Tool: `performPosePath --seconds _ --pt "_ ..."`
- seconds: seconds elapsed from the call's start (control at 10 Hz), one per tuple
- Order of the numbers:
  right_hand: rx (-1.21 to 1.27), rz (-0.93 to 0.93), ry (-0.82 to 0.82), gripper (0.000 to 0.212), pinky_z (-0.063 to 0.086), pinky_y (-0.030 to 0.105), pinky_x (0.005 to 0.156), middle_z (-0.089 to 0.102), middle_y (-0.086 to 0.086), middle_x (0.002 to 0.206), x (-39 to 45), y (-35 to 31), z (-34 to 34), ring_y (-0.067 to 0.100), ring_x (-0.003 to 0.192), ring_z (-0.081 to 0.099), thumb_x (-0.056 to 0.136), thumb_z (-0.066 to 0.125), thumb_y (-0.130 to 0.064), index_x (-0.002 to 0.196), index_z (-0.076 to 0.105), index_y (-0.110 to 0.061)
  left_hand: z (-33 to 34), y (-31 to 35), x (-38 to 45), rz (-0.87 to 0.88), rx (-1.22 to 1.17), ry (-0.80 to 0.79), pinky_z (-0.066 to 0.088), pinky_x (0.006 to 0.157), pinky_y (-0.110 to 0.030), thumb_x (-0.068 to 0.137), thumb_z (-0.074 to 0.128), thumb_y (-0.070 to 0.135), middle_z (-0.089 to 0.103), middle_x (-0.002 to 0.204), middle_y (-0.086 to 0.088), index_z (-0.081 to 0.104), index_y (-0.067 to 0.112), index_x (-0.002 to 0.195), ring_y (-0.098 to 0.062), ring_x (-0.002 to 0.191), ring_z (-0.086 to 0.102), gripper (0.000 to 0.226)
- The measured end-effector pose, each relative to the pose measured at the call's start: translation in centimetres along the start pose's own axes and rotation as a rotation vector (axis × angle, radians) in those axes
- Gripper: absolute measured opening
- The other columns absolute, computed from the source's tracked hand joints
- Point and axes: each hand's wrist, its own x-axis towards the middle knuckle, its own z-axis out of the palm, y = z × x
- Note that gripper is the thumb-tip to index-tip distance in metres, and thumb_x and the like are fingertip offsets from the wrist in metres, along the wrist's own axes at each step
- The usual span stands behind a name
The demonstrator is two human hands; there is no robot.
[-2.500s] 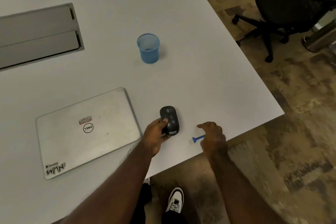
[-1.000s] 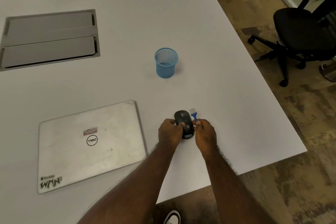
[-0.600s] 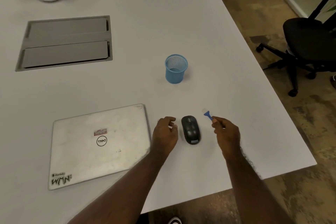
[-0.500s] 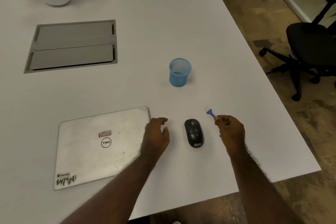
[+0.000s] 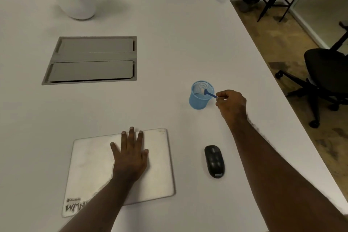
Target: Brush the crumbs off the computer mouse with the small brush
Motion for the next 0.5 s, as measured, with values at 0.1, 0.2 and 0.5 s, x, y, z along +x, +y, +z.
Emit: performPosePath --seconds 0.1,0.2,0.5 --pt "-0.180 -0.101 -0.024 0.024 0.042 0.017 0.083 0.070 0.016 0.115 1.6 -0.8 1.1 0.028 0.104 0.066 0.095 0.056 -0.003 0.113 0.072 -0.001 0.6 -0.6 0.1 0.003 -0.014 -0.027 0.031 0.098 -0.069 0.091 0.035 0.041 0.031 0.155 -0.019 0.042 0.011 0.145 -0.043 0.139 0.036 0.062" --pt "-0.289 -0.139 -0.089 0.027 0.044 0.024 0.089 0.068 0.018 0.122 2.7 -1.2 2.3 0.030 0.111 0.063 0.094 0.058 -0.002 0.118 0.069 0.001 1.1 -0.9 0.2 0.017 -0.032 -0.014 0.031 0.100 -0.070 0.091 0.034 0.042 0.031 0.156 -0.018 0.041 0.013 0.146 -0.042 0.140 0.035 0.062" --pt "-0.377 -0.208 -0.070 0.034 0.044 0.036 0.100 0.065 0.008 0.129 1.2 -1.6 4.3 0.028 0.118 0.059 0.097 0.058 -0.021 0.129 0.064 -0.016 2.0 -1.4 0.1 0.040 -0.050 0.056 0.033 0.100 -0.068 0.091 0.036 0.042 0.030 0.155 -0.018 0.042 0.012 0.145 -0.042 0.139 0.036 0.062"
